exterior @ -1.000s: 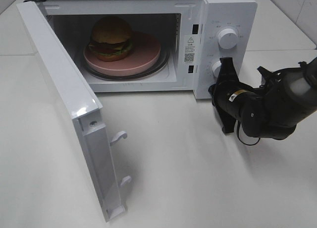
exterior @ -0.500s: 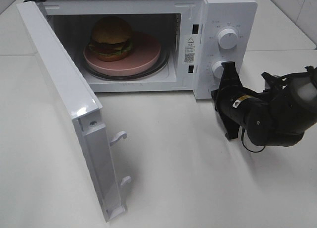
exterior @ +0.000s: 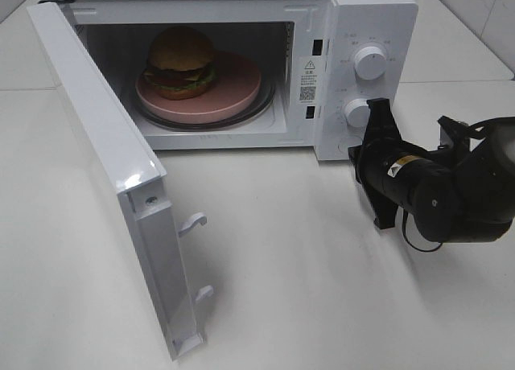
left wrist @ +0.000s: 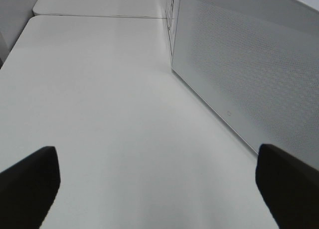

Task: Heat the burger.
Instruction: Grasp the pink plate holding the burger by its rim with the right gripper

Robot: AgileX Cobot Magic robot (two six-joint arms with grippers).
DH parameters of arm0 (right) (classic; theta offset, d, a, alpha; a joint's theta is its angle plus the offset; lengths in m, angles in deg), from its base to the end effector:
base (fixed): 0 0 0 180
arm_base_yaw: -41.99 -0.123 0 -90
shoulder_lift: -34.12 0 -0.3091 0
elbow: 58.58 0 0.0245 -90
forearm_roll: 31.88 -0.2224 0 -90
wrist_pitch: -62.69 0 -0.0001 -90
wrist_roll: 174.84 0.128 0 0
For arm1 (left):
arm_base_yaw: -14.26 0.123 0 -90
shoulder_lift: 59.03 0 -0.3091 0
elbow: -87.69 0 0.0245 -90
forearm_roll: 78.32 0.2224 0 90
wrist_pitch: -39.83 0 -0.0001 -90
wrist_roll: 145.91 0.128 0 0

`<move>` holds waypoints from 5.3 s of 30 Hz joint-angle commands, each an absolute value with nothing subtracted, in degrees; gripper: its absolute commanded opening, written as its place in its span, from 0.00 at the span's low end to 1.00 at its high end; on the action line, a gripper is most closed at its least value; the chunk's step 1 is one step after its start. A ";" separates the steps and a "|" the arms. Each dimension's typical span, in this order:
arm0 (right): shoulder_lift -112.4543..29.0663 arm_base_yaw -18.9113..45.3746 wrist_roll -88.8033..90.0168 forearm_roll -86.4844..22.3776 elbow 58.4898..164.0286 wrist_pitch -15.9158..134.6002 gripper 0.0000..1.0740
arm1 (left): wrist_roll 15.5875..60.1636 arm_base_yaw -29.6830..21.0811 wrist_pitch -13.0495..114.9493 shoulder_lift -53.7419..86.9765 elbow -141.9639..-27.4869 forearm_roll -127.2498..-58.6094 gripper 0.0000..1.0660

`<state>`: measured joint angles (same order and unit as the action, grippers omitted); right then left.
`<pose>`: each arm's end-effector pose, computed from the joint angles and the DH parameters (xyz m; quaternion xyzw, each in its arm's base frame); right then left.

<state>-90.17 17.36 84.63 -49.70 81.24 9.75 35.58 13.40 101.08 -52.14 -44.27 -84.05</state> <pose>0.3508 0.1265 0.1223 0.5063 0.6574 0.4077 0.3810 -0.0246 -0.0108 0.2518 0.0201 0.8476 -0.0470 0.5282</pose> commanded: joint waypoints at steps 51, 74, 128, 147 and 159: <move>-62.89 17.19 -44.28 -46.03 95.22 90.94 0.82 | 35.47 13.63 101.26 -52.42 -44.10 -84.05 0.94; -81.40 7.10 -64.28 -43.91 126.73 104.46 0.71 | 35.47 13.63 101.26 -52.42 -44.10 -84.05 0.94; -106.27 7.90 -61.93 -39.44 156.64 108.82 0.71 | 35.47 13.63 101.26 -52.42 -44.10 -84.05 0.94; -107.64 8.08 -59.18 -37.73 156.69 104.75 0.71 | 35.47 13.63 101.26 -52.42 -44.10 -84.05 0.94; -110.85 8.08 -54.31 -35.15 163.23 105.67 0.71 | 35.47 13.63 101.26 -52.42 -44.10 -84.05 0.94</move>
